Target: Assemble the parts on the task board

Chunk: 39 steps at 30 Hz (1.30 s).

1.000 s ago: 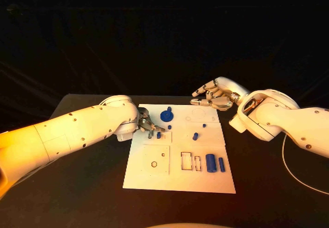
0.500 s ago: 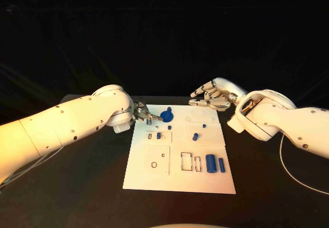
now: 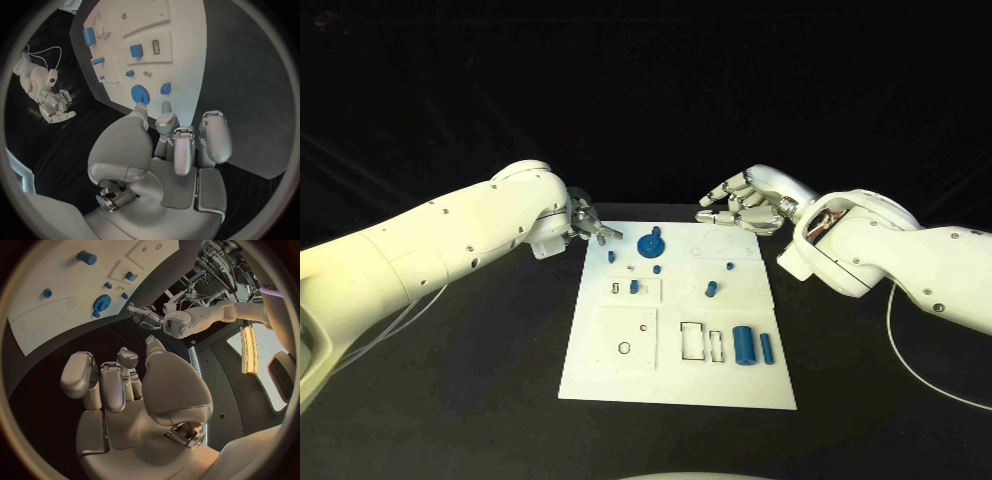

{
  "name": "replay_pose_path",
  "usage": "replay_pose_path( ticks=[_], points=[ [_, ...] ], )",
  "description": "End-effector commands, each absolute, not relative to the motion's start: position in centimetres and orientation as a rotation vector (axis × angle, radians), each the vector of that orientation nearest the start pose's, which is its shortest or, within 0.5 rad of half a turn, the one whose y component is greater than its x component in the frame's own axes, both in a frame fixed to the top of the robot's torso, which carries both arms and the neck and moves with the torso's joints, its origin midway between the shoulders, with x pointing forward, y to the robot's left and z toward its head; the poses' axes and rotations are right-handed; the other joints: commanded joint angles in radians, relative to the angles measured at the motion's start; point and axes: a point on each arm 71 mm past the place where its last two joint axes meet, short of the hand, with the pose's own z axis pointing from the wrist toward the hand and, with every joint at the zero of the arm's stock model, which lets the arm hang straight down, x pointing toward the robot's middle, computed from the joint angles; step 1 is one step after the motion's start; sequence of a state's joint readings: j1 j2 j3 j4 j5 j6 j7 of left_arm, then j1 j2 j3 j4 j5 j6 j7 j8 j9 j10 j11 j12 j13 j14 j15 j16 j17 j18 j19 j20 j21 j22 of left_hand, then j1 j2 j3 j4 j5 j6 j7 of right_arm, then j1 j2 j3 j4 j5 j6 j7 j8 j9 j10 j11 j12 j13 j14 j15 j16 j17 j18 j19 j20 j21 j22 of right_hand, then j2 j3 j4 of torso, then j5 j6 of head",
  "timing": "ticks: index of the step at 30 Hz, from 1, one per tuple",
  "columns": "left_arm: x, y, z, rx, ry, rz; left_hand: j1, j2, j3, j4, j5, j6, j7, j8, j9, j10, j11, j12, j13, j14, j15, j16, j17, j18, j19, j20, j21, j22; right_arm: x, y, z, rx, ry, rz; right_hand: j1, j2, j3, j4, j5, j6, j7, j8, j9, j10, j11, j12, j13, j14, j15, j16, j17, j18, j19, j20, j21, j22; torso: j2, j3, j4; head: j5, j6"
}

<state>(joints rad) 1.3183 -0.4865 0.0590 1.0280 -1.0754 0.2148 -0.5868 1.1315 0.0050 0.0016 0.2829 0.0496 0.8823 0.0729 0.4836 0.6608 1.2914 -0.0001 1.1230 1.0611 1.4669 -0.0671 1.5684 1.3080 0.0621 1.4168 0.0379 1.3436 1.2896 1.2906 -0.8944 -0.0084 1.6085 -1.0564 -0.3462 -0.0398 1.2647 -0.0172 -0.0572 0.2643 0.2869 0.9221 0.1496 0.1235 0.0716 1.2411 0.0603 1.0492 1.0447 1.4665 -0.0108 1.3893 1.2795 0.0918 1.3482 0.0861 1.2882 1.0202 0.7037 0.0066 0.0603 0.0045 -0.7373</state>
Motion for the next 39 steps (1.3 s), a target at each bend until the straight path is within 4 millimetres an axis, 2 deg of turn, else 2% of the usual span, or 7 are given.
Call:
replay_pose_path(
  ticks=[1, 17, 26, 29, 31, 35, 39],
  points=[
    [58.6, 17.6, -16.3, -0.245, 2.216, -0.267, 0.001, -0.008, -0.006, 0.006, -0.001, 0.006, 0.004, -0.007, -0.004, -0.005, 0.002, -0.002, 0.001, 0.104, 0.006, 0.002, 0.263, 0.010, -0.001, 0.008, -0.005, 0.001, 48.7, -20.1, -12.4, 0.151, 1.623, 0.924, 0.003, 0.012, -0.007, -0.001, 0.006, -0.001, 0.001, 0.007, -0.001, -0.004, 0.002, 0.004, 0.001, 0.047, -0.006, -0.002, 0.001, 0.012, -0.004, -0.001, -0.003, 0.000, 0.002, -0.0009, 0.0004, -0.001, 0.001],
    [58.9, 16.9, -18.0, -0.182, 2.295, -0.211, 0.003, 0.001, -0.007, 0.006, -0.001, 0.023, 0.001, -0.006, -0.013, -0.006, 0.001, -0.001, 0.000, 0.104, 0.006, 0.002, 0.263, 0.010, 0.000, 0.009, -0.005, 0.003, 48.8, -20.0, -12.5, 0.149, 1.627, 0.923, 0.015, 0.020, -0.009, -0.002, 0.015, -0.001, 0.000, 0.008, -0.001, -0.004, 0.002, 0.005, 0.002, 0.047, -0.007, -0.003, 0.001, 0.012, -0.004, -0.001, -0.004, 0.000, 0.007, -0.0009, -0.0030, 0.001, -0.004],
    [58.8, 17.1, -18.2, -0.194, 2.332, -0.227, 0.008, 0.009, -0.010, 0.006, -0.001, 0.052, -0.008, 0.010, -0.013, 0.001, -0.006, 0.009, 0.007, 0.104, 0.001, 0.002, 0.263, 0.009, 0.006, 0.007, 0.002, 0.012, 49.0, -20.1, -12.5, 0.133, 1.623, 0.909, 0.015, 0.020, -0.009, -0.002, 0.015, -0.001, 0.000, 0.008, -0.001, -0.004, 0.002, 0.005, 0.001, 0.047, -0.007, -0.004, 0.000, 0.012, -0.003, -0.001, -0.004, 0.000, 0.006, -0.0013, -0.0014, 0.000, -0.007],
    [58.7, 17.1, -18.2, -0.202, 2.339, -0.241, 0.009, 0.010, -0.010, 0.006, -0.001, 0.055, -0.009, 0.012, -0.012, 0.003, -0.007, 0.011, 0.009, 0.104, 0.000, 0.002, 0.263, 0.008, 0.007, 0.006, 0.003, 0.014, 49.1, -20.1, -12.5, 0.128, 1.622, 0.903, 0.015, 0.020, -0.009, -0.002, 0.015, -0.001, 0.000, 0.008, -0.001, -0.004, 0.002, 0.005, 0.001, 0.047, -0.007, -0.004, 0.000, 0.012, -0.003, -0.001, -0.004, 0.000, 0.006, -0.0008, -0.0012, 0.001, -0.007],
    [58.7, 17.0, -18.2, -0.208, 2.341, -0.246, 0.009, 0.010, -0.011, 0.006, -0.001, 0.056, -0.010, 0.013, -0.012, 0.003, -0.007, 0.011, 0.009, 0.104, 0.000, 0.002, 0.263, 0.008, 0.007, 0.006, 0.003, 0.014, 49.1, -20.2, -12.5, 0.127, 1.622, 0.901, 0.015, 0.020, -0.009, -0.002, 0.015, -0.001, 0.000, 0.008, -0.001, -0.004, 0.002, 0.005, 0.001, 0.047, -0.007, -0.004, 0.000, 0.012, -0.003, -0.001, -0.004, 0.000, 0.006, -0.0008, -0.0010, -0.004, -0.012],
    [58.7, 17.1, -18.2, -0.215, 2.344, -0.249, 0.010, 0.010, -0.011, 0.005, -0.001, 0.057, -0.010, 0.014, -0.011, 0.003, -0.008, 0.011, 0.008, 0.104, -0.001, 0.002, 0.263, 0.009, 0.007, 0.006, 0.002, 0.013, 49.2, -20.3, -12.5, 0.128, 1.622, 0.895, 0.015, 0.020, -0.009, -0.002, 0.015, -0.001, 0.000, 0.008, -0.001, -0.004, 0.002, 0.005, 0.001, 0.047, -0.007, -0.004, 0.000, 0.012, -0.003, -0.001, -0.004, 0.000, 0.006, -0.0009, -0.0018, -0.002, -0.012],
    [58.7, 17.2, -18.2, -0.226, 2.339, -0.251, 0.024, 0.022, -0.004, 0.001, -0.001, 0.062, -0.014, 0.021, -0.008, 0.003, -0.011, 0.010, 0.007, 0.104, -0.004, 0.002, 0.263, 0.009, 0.006, 0.004, 0.000, 0.011, 49.3, -20.4, -12.6, 0.130, 1.622, 0.891, 0.015, 0.020, -0.009, -0.002, 0.015, -0.001, 0.000, 0.008, -0.001, -0.004, 0.002, 0.005, 0.001, 0.047, -0.007, -0.004, 0.000, 0.012, -0.003, -0.001, -0.004, 0.000, 0.006, -0.0004, -0.0007, -0.003, -0.014]
  ],
)
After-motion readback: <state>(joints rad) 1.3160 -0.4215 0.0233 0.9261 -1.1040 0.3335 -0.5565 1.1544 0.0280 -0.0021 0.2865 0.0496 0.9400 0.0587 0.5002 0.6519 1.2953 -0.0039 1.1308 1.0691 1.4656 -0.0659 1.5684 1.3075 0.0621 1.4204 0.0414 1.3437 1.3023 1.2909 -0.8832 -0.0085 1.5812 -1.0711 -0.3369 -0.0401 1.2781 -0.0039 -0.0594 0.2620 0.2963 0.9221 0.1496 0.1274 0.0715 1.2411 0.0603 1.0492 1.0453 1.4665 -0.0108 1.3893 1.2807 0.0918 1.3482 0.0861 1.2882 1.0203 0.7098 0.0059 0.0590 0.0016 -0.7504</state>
